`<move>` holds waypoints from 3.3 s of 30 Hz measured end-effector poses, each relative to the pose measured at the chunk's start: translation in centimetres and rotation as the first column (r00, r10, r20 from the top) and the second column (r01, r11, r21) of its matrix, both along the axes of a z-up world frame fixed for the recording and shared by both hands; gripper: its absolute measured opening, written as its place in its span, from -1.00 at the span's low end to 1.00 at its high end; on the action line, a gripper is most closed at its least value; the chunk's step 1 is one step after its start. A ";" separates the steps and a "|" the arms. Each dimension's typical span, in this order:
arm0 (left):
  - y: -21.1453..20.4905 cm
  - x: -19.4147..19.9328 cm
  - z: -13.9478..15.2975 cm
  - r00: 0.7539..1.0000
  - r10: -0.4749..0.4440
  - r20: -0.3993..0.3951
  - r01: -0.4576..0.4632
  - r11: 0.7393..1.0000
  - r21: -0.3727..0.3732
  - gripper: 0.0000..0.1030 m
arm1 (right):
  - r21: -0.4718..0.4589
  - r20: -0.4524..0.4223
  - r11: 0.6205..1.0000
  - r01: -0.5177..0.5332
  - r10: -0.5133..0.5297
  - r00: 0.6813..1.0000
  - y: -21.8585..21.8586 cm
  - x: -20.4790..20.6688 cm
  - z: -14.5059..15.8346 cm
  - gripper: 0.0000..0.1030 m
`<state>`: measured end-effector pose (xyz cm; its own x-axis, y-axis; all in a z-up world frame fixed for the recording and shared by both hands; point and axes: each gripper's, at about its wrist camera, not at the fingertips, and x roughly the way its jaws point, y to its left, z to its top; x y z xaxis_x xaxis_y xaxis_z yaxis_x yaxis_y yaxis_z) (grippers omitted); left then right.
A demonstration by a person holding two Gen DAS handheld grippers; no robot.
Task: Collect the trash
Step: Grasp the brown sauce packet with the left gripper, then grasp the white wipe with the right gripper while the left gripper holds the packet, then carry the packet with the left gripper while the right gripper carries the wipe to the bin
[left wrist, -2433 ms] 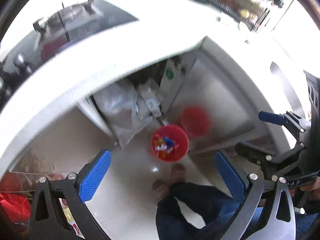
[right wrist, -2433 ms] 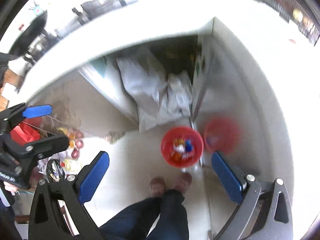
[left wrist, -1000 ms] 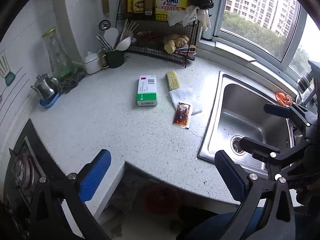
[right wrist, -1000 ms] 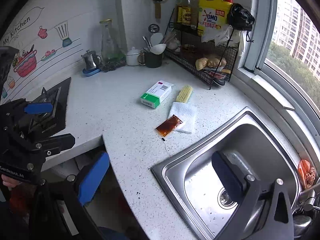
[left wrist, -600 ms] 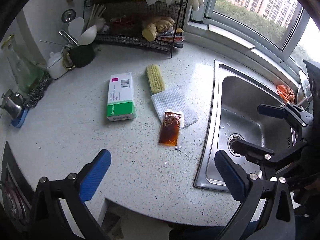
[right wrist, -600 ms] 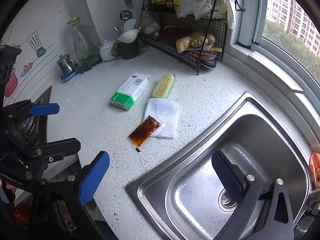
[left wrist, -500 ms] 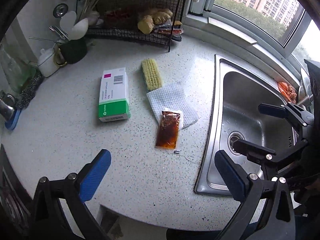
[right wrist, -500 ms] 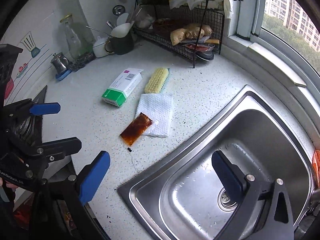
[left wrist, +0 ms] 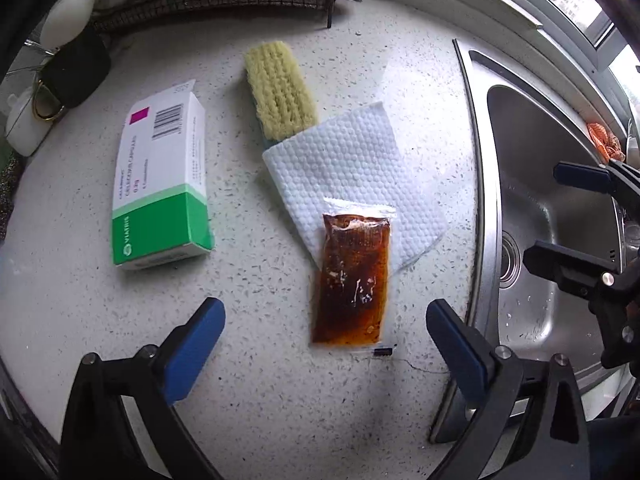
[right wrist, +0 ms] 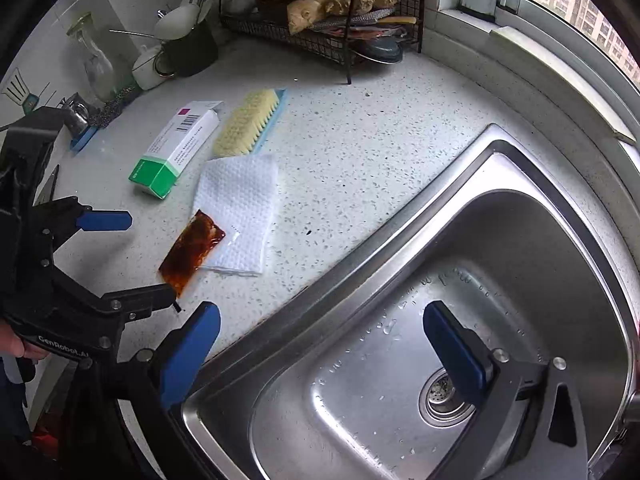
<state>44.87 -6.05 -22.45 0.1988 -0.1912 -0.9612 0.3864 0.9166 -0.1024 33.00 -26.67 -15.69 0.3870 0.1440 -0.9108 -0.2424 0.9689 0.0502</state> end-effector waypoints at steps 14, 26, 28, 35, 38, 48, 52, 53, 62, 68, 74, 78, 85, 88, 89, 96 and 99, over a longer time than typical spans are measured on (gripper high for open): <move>-2.6 -0.2 -0.2 0.998 -0.057 0.035 0.055 0.997 0.061 -0.25 | 0.048 -0.022 0.999 0.016 -0.015 1.000 -0.5 1.5 -0.5 0.99; 1.8 -1.6 1.1 0.995 0.096 -0.009 -0.096 0.995 -0.006 -0.81 | 0.074 -0.021 0.996 -0.045 0.046 0.999 1.8 1.3 -0.3 0.99; 2.7 -2.0 1.9 0.993 0.121 0.005 -0.121 0.992 -0.016 -0.82 | 0.083 -0.013 0.994 -0.069 0.070 0.997 2.7 1.6 0.0 0.99; 6.1 -2.6 4.2 0.976 0.212 0.041 -0.211 0.977 -0.023 -0.83 | 0.072 0.007 0.982 -0.174 0.173 0.985 6.1 3.5 -0.1 0.99; 7.5 -3.0 4.4 0.968 0.248 0.044 -0.248 0.969 -0.020 -0.83 | 0.057 -0.001 0.977 -0.208 0.208 0.978 7.5 5.0 -1.0 0.99; 9.7 -3.3 2.5 0.940 0.341 -0.001 -0.341 0.940 -0.004 -0.83 | -0.003 -0.058 0.959 -0.283 0.283 0.957 11.4 8.5 -4.3 0.81; 9.8 -3.0 2.1 0.934 0.356 -0.012 -0.356 0.934 -0.004 -0.83 | -0.091 -0.046 0.944 -0.317 0.314 0.948 13.0 8.2 -4.6 0.70; 9.9 -3.0 2.0 0.934 0.358 -0.014 -0.358 0.934 -0.002 -0.83 | -0.117 -0.043 0.937 -0.329 0.327 0.944 13.5 8.0 -4.7 0.65; 10.4 -5.1 2.7 0.936 0.351 0.000 -0.351 0.936 0.015 -0.83 | -0.111 0.003 0.909 -0.402 0.405 0.914 15.5 6.5 -4.3 -0.12; 11.6 -8.8 4.6 0.932 0.361 0.032 -0.361 0.932 0.005 -0.83 | -0.112 0.003 0.895 -0.432 0.435 0.900 17.6 5.1 -4.7 -0.72; 12.0 -12.5 6.2 0.932 0.358 0.063 -0.357 0.934 -0.025 -0.83 | -0.061 -0.038 0.931 -0.360 0.358 0.933 17.9 2.2 -3.9 -0.73; 11.9 -15.5 7.4 0.939 0.330 0.092 -0.328 0.944 -0.041 -0.83 | -0.067 -0.004 0.932 -0.355 0.356 0.935 18.7 -2.2 -1.8 -0.73; 12.3 -21.2 9.0 0.938 0.316 0.141 -0.311 0.949 -0.060 -0.83 | -0.069 0.026 0.935 -0.347 0.350 0.937 20.2 -9.3 0.4 -0.73; 12.8 -23.8 9.4 0.934 0.321 0.156 -0.314 0.947 -0.067 -0.83 | -0.068 0.040 0.936 -0.345 0.348 0.937 19.3 -12.1 1.0 -0.72; 13.1 -24.8 9.5 0.933 0.322 0.159 -0.316 0.947 -0.067 -0.83 | -0.065 0.042 0.937 -0.344 0.347 0.937 19.1 -12.4 1.3 -0.72; 14.9 -30.8 8.9 0.925 0.343 0.162 -0.336 0.939 -0.068 -0.83 | -0.043 0.039 0.933 -0.356 0.358 0.933 20.6 -18.2 0.8 -0.72; 15.7 -32.9 7.7 0.922 0.362 0.136 -0.355 0.932 -0.074 -0.83 | -0.033 0.025 0.929 -0.369 0.370 0.929 21.1 -20.0 -0.1 -0.72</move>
